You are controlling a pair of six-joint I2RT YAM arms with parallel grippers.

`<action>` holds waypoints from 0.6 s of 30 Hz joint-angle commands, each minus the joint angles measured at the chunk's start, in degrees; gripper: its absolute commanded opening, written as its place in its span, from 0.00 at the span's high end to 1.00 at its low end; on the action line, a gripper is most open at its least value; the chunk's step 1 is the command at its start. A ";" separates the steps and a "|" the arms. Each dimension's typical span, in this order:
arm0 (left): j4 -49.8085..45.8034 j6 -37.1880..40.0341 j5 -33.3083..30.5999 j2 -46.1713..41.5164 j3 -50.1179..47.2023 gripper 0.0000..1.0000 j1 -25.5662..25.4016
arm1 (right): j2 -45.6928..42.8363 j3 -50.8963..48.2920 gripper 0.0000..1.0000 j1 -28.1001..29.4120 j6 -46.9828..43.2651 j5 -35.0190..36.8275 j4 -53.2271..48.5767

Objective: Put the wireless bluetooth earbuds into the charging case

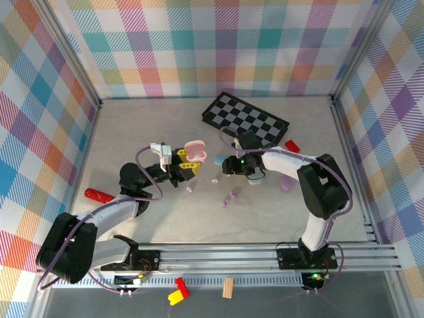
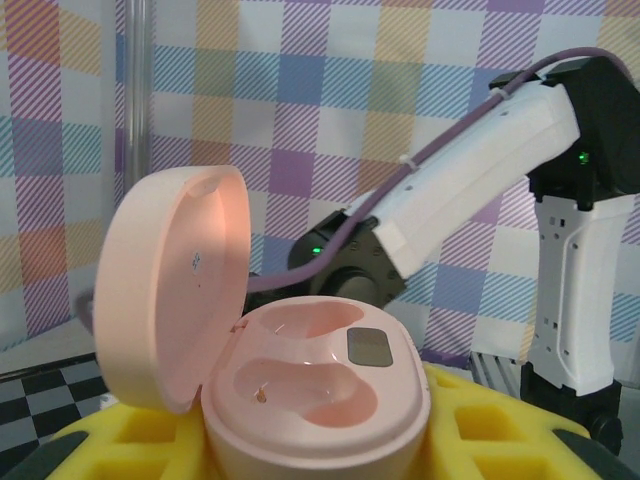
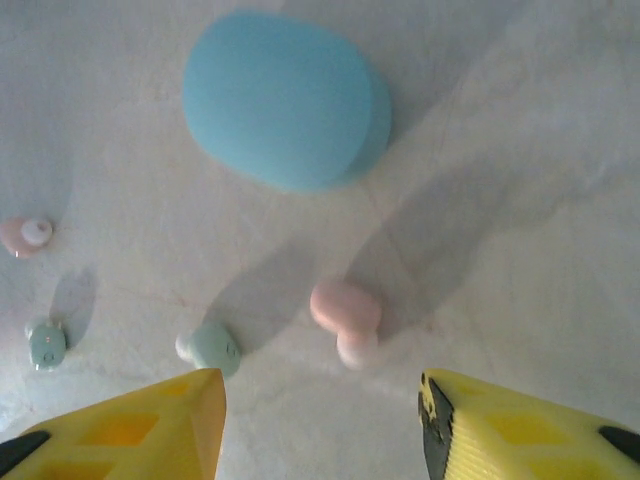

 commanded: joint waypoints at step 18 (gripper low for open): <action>-6.53 2.02 -3.73 -7.66 -0.96 0.64 0.62 | 7.23 4.54 0.54 -0.46 -4.94 -8.71 -1.63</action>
